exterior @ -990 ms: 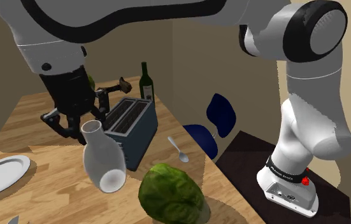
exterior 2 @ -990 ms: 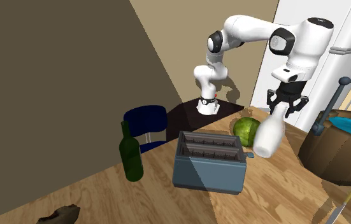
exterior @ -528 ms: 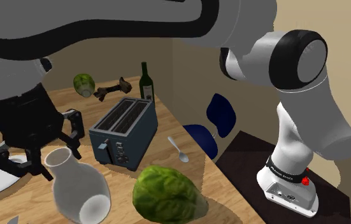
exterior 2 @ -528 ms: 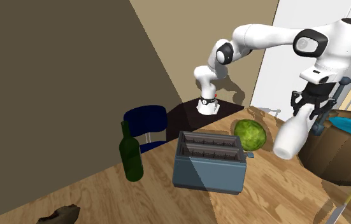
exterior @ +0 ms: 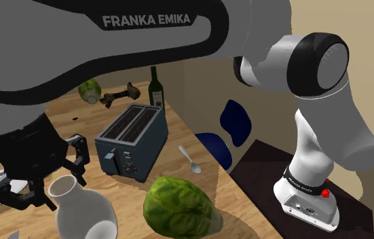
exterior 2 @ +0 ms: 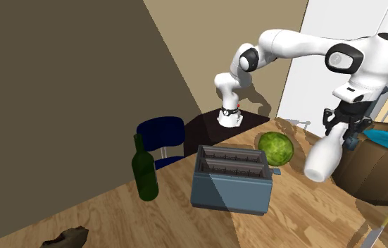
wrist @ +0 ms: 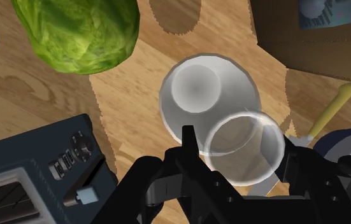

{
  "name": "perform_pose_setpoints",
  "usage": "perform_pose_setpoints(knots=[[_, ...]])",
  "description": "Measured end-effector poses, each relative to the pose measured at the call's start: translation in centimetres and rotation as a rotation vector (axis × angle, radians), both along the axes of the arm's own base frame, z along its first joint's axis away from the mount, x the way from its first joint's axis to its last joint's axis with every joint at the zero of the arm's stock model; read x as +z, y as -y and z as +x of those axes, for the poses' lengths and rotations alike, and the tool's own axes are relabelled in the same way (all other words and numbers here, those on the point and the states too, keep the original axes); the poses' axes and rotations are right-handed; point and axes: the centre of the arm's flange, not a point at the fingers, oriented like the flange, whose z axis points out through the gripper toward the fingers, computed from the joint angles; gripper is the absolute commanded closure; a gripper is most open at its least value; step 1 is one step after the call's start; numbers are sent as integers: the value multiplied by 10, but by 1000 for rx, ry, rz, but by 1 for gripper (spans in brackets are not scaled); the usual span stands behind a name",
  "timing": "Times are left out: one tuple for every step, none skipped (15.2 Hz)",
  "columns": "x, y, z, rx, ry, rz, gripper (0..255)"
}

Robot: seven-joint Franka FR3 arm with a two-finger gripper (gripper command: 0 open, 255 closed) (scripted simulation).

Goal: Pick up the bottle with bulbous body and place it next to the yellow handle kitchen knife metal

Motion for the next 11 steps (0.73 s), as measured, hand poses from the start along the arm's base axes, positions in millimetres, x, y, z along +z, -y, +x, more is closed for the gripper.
perform_pose_setpoints(knots=[[-4,-1,0,0,0,0,255],[-9,-1,0,0,0,0,255],[-15,-2,0,0,0,0,255],[-21,-1,0,0,0,0,255],[-25,-1,0,0,0,0,255],[-30,-2,0,0,0,0,255],[-36,-1,0,0,0,0,255],[-41,-2,-1,0,0,0,255],[-47,-2,0,0,0,0,255],[-52,0,0,0,0,0,255],[-57,-1,0,0,0,0,255]])
